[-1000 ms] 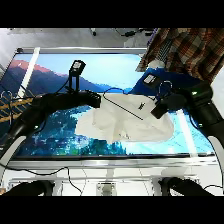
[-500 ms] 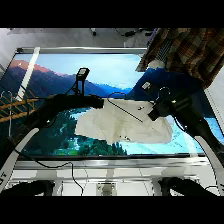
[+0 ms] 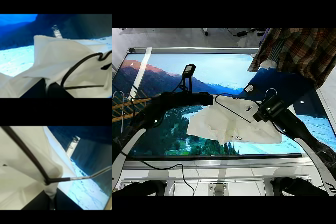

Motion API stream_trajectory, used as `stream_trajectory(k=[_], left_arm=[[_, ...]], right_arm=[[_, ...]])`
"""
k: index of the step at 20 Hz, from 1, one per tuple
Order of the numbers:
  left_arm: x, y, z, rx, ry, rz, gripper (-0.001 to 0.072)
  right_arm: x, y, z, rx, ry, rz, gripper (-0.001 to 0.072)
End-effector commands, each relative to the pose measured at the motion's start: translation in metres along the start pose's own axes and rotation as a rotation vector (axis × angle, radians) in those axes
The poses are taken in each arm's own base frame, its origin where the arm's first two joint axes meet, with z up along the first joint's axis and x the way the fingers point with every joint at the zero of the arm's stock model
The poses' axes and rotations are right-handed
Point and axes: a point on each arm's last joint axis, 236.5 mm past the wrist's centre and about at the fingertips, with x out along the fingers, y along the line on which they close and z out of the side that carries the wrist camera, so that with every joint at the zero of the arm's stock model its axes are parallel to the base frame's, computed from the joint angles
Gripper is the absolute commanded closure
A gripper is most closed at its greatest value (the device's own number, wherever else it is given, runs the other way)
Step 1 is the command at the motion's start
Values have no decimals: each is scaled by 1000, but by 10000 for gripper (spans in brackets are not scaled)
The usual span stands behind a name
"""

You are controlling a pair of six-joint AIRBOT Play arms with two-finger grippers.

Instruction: Fold the clothes and pants, and hang the long-sleeved shirts on hangers.

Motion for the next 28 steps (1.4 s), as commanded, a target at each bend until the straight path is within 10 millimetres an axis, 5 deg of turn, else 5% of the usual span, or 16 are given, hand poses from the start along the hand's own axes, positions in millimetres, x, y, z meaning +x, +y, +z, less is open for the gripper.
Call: stream_trajectory(k=[1,3,6,9,11,14,18,23,28], left_arm=[[-6,-4,-2,3,15,-12,680],[-6,-6,-9,6,44,-19,680],[-8,19,-13,82,68,76,680],[-15,48,-10,55,63,148,680],[-19,56,-8,17,60,162,680],[-18,52,-16,20,92,152,680],[-14,33,-14,-32,79,86,680],[-21,24,-11,-30,70,68,680],[-7,-6,-25,0,109,15,680]], right_arm=[[1,2,-3,89,30,-29,668],[-11,20,6,-18,5,-26,668],[-49,36,32,-238,-121,-83,668],[-95,26,41,-270,-244,-150,668],[-110,10,28,-171,-246,-179,668],[-102,-10,-4,-73,-107,-225,668],[-77,27,-2,-81,-55,-123,668],[-31,51,6,-78,40,-183,668],[-53,100,34,-46,-89,-126,667]])
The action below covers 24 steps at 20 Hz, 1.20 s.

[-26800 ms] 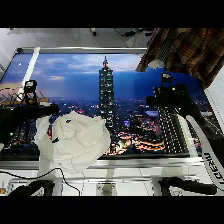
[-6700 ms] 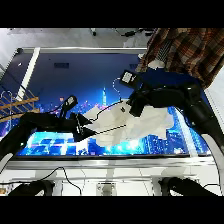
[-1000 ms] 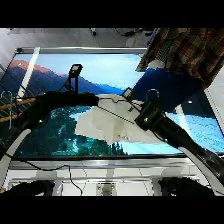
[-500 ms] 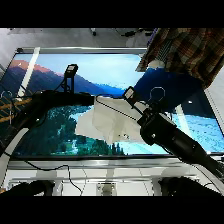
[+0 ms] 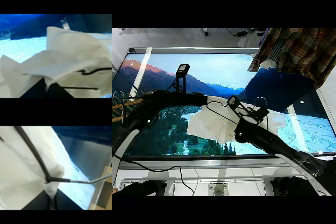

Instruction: Fold the clothes and pants, and hang the long-sleeved shirts on hangers.

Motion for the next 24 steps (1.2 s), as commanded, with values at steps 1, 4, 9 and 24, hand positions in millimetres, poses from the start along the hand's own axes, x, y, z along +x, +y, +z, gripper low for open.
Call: stream_trajectory(k=[1,4,9,24], left_arm=[[18,-30,-19,32,57,-52,680],[45,-67,-55,91,162,-106,680],[54,-68,-80,142,246,-96,680],[11,101,-21,180,126,283,680]], right_arm=[[-25,33,31,38,-123,46,667],[-54,31,54,44,-227,16,667],[-49,-21,42,117,-148,-102,668],[-68,-43,44,-122,-275,8,669]])
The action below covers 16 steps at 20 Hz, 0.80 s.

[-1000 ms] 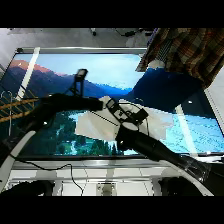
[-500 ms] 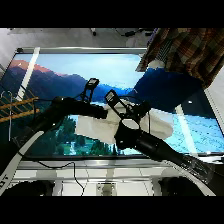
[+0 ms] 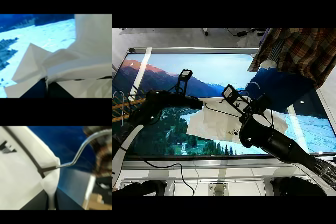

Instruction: Fold the clothes and pants, and hang the long-sleeved shirts on hangers.

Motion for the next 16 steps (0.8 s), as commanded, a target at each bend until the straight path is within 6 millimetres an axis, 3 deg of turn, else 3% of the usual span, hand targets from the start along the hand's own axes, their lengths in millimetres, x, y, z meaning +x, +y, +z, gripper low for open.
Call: stream_trajectory(k=[1,4,7,10,12,15,16], left_arm=[[6,32,6,28,-26,87,680],[5,29,38,-70,-166,39,680],[0,13,63,-157,-269,-41,680],[-10,-5,84,-263,-352,-157,680],[-10,-10,82,-189,-348,-165,680],[1,-2,47,-98,-203,-113,680],[3,1,36,-86,-154,-98,680]], right_arm=[[-6,26,15,-73,-81,127,669],[-22,82,30,-186,-180,362,668],[-25,88,37,-162,-208,389,669],[-27,96,36,-246,-226,413,669],[-20,83,35,-190,-203,363,668],[6,11,16,-22,-87,97,668],[12,-2,7,-13,-53,61,668]])
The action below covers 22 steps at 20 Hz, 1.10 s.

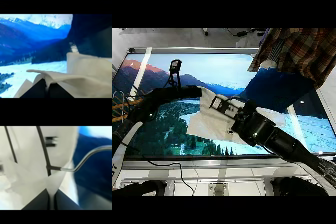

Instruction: Fold the clothes and pants, and hang the long-sleeved shirts on hangers.

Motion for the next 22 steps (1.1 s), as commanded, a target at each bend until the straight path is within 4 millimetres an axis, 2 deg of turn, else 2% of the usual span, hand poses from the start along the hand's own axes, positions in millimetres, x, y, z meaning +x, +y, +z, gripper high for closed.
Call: stream_trajectory(k=[1,3,4,6,9,15,18,19,22], left_arm=[[-2,8,-31,54,133,23,680],[-3,7,-35,54,148,18,680],[-3,7,-34,57,147,18,680],[-3,13,-36,84,157,41,681],[0,26,-43,128,185,82,680],[-2,19,-53,136,226,66,680],[-6,23,-63,166,273,77,679],[-8,19,-63,154,276,67,680],[-18,-11,-49,91,218,-26,680]], right_arm=[[6,-54,-32,112,102,-172,668],[13,-56,-40,160,113,-141,669],[15,-54,-38,183,96,-118,669],[15,-49,-26,196,35,-74,669],[3,-36,-2,184,-86,12,670],[10,-61,-32,177,17,-78,669],[12,-61,-34,196,21,-63,669],[13,-60,-34,195,21,-61,669],[20,-56,-34,179,38,-53,669]])
